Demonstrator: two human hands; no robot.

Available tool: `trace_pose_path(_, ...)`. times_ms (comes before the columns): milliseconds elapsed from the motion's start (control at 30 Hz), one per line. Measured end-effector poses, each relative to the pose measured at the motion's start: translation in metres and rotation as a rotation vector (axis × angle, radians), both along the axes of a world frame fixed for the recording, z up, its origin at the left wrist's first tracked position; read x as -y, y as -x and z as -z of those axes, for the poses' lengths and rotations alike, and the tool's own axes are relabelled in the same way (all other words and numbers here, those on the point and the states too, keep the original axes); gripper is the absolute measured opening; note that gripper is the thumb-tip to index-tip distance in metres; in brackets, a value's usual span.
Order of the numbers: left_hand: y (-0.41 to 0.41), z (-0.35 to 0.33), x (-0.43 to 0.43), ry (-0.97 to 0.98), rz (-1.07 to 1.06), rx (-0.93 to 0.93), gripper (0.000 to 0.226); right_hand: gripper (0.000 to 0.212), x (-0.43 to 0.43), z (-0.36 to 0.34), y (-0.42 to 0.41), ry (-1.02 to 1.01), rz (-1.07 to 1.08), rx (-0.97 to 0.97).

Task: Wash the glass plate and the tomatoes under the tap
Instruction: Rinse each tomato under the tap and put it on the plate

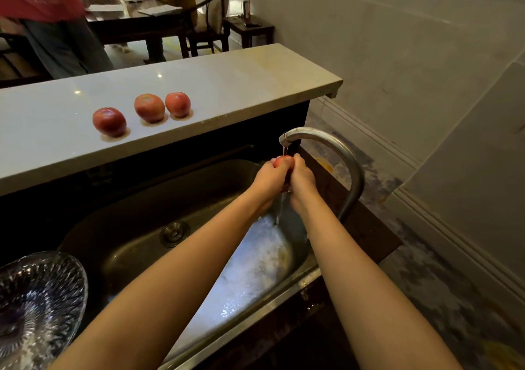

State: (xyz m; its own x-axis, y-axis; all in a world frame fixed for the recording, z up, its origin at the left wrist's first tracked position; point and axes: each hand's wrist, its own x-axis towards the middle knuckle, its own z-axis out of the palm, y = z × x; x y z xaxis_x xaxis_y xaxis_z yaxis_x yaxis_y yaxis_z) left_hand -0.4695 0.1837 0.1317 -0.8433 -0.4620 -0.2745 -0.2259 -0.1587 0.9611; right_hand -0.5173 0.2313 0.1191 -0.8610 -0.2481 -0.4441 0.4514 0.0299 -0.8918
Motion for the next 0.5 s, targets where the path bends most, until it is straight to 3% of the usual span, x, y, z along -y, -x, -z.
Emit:
trace_pose_path(167, -0.002, 0.003, 0.011, 0.481, 0.010, 0.026, 0.043, 0.023, -0.011, -0.003, -0.002, 0.026, -0.071, -0.072)
trace_pose_path(233, -0.004, 0.003, 0.018, 0.618, 0.017, -0.009, 0.048, 0.031, -0.018, -0.002, -0.002, -0.015, -0.207, -0.194)
trace_pose_path(500, -0.026, -0.009, 0.053, 0.947, 0.146, -0.068, 0.046, 0.038, -0.016, -0.013, -0.012, -0.130, -0.470, -0.449)
